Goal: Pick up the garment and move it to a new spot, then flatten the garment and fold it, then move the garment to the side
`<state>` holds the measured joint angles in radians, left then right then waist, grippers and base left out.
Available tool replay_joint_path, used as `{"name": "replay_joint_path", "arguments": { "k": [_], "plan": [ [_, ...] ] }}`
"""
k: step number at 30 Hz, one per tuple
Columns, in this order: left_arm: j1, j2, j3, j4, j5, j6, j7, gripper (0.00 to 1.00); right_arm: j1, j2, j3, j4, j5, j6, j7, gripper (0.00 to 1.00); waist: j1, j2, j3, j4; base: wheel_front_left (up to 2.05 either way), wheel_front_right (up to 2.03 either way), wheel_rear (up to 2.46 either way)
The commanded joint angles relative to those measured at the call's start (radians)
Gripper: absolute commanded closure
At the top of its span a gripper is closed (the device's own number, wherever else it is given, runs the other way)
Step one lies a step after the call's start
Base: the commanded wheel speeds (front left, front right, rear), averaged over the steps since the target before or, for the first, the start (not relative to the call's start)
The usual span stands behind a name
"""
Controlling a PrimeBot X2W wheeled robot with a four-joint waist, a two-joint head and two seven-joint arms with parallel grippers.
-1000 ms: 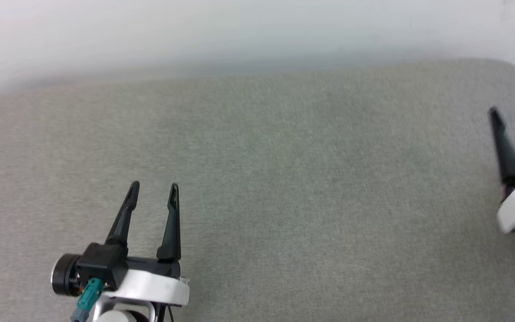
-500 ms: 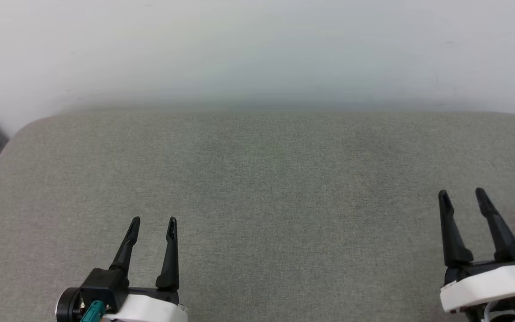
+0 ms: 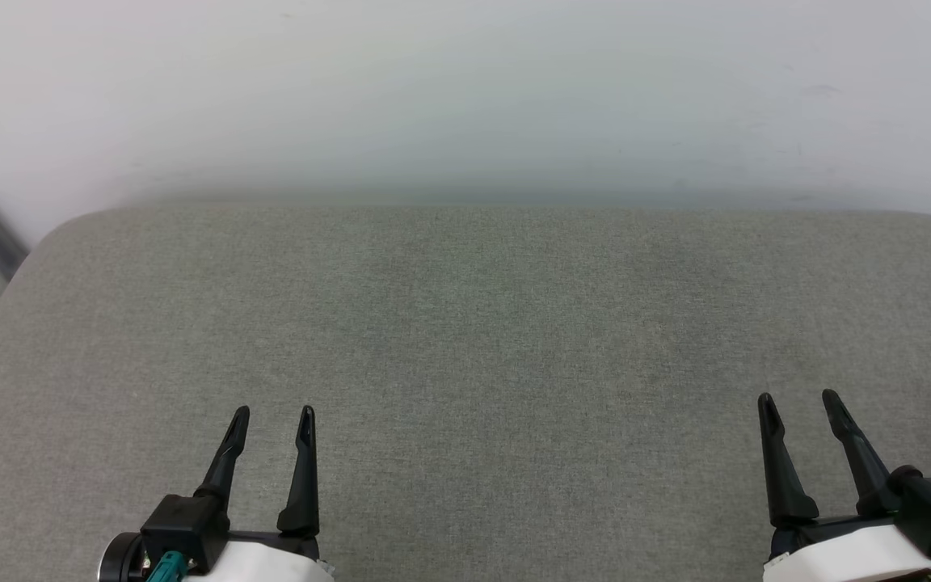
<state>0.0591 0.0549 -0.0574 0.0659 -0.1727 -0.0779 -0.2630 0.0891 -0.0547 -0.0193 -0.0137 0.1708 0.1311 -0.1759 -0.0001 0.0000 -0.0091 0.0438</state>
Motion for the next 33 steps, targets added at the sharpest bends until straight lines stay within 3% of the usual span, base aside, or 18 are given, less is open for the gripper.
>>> {"name": "replay_joint_path", "arguments": {
  "k": [1, 21, 22, 25, 33],
  "plan": [
    [0.009, -0.001, 0.001, -0.004, 0.003, 0.003, -0.002, 0.00, 0.004, 0.005, 0.000, 0.003, -0.007, -0.001, -0.004, 0.00, 0.0001, 0.0000, 0.000, -0.001, 0.00, 0.00, 0.00],
    [0.012, -0.005, 0.012, -0.021, -0.009, 0.009, -0.002, 0.00, -0.008, 0.007, -0.006, 0.006, 0.021, -0.001, -0.010, 0.00, 0.0001, 0.0000, 0.000, -0.009, 0.00, 0.00, 0.00],
    [0.009, -0.004, 0.012, -0.017, -0.008, 0.008, 0.000, 1.00, -0.006, 0.002, -0.005, 0.007, 0.020, 0.000, -0.009, 1.00, 0.0001, 0.0000, 0.000, -0.009, 0.00, 0.00, 0.00],
    [0.015, -0.004, 0.010, 0.005, -0.022, 0.007, 0.003, 1.00, 0.003, 0.002, -0.001, 0.028, 0.035, 0.000, -0.008, 1.00, 0.0002, 0.0000, 0.000, -0.010, 0.00, 0.00, 0.00],
    [-0.006, -0.002, 0.026, 0.025, -0.185, 0.000, 0.043, 1.00, -0.020, -0.007, -0.001, 0.051, 0.205, 0.000, 0.017, 1.00, 0.0002, 0.0000, 0.001, -0.012, 0.00, 0.00, 0.00]
  ]
}}
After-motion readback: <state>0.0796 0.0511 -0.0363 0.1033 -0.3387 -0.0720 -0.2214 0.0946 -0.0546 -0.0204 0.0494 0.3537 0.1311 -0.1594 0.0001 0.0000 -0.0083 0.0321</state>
